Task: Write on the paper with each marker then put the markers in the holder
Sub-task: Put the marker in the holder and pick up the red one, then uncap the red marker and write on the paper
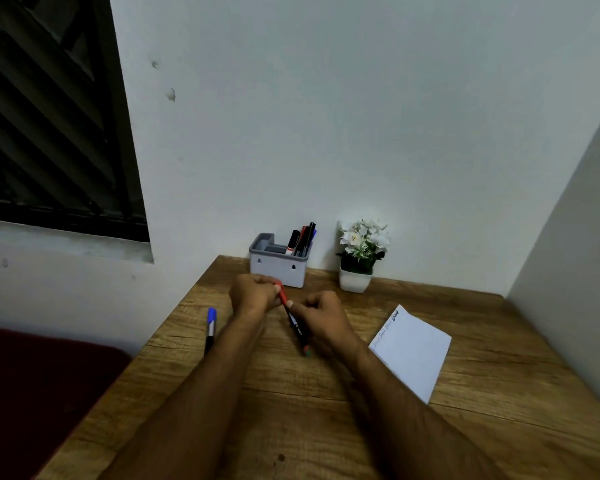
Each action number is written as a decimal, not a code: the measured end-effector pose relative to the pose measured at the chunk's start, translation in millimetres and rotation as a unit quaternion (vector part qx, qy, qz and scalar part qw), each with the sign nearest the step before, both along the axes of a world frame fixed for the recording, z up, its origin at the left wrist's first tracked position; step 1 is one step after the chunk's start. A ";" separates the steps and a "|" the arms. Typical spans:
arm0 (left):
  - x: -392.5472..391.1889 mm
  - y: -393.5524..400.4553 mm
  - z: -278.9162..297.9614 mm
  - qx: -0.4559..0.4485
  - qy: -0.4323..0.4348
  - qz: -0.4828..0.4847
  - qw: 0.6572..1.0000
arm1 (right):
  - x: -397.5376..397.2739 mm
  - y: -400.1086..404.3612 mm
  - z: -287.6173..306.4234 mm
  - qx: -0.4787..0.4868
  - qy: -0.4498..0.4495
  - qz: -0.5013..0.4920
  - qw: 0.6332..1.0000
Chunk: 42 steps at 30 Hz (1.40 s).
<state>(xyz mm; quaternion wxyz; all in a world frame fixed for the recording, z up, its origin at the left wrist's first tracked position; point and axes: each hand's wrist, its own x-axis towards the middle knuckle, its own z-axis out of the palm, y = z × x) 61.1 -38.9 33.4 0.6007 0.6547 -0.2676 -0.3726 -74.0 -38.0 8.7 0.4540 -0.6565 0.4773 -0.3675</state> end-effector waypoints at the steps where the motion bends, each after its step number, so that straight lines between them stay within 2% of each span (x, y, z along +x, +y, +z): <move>1: -4.4 -1.9 -0.3 -0.005 0.027 0.002 1.000 | -4.0 0.4 0.5 0.023 -0.020 0.009 1.000; 3: -13.0 -5.3 -0.7 -0.014 0.068 0.008 0.998 | -11.1 0.3 1.0 0.043 -0.031 0.015 0.998; 8: -39.5 -12.9 -1.3 -0.035 0.127 -0.029 0.991 | -30.7 -4.9 5.9 0.029 0.002 -0.017 0.999; 15: -66.8 -22.9 1.5 -0.029 0.204 -0.023 0.978 | -53.0 -12.7 17.0 0.026 0.057 -0.035 0.997; 20: -85.0 -29.4 -2.8 -0.025 0.270 -0.029 0.962 | -69.6 -15.2 30.8 0.063 0.055 -0.049 0.995; 22: -82.9 -29.8 -4.5 -0.020 0.273 -0.004 0.962 | -81.0 -12.3 32.8 0.100 0.049 -0.035 0.993; 24: -62.2 -34.8 -6.9 -0.021 0.263 0.067 0.962 | -100.0 -7.0 31.7 0.156 0.031 -0.014 0.987; 26: -38.5 -43.2 -13.1 -0.026 0.205 0.090 0.974 | -119.0 -5.4 27.0 0.171 0.003 -0.023 0.985; 29: -43.2 -37.8 -20.1 -0.004 -0.009 0.007 1.000 | -129.6 -9.4 20.5 0.148 -0.047 -0.058 0.986; 31: -58.7 -31.6 -26.7 -0.001 -0.190 -0.056 0.980 | -125.1 -9.9 20.7 0.126 -0.062 -0.069 0.988; 33: -68.0 -29.5 -32.1 0.003 -0.322 -0.073 0.944 | -122.5 -9.7 21.9 0.114 -0.074 -0.070 0.988; 37: -73.5 -25.8 -40.2 0.015 -0.428 -0.104 0.897 | -128.2 -7.1 22.1 0.098 -0.096 -0.062 0.989; 42: -74.0 -20.5 -43.4 0.009 -0.458 -0.130 0.879 | -143.2 -6.3 21.4 0.080 -0.134 -0.078 0.985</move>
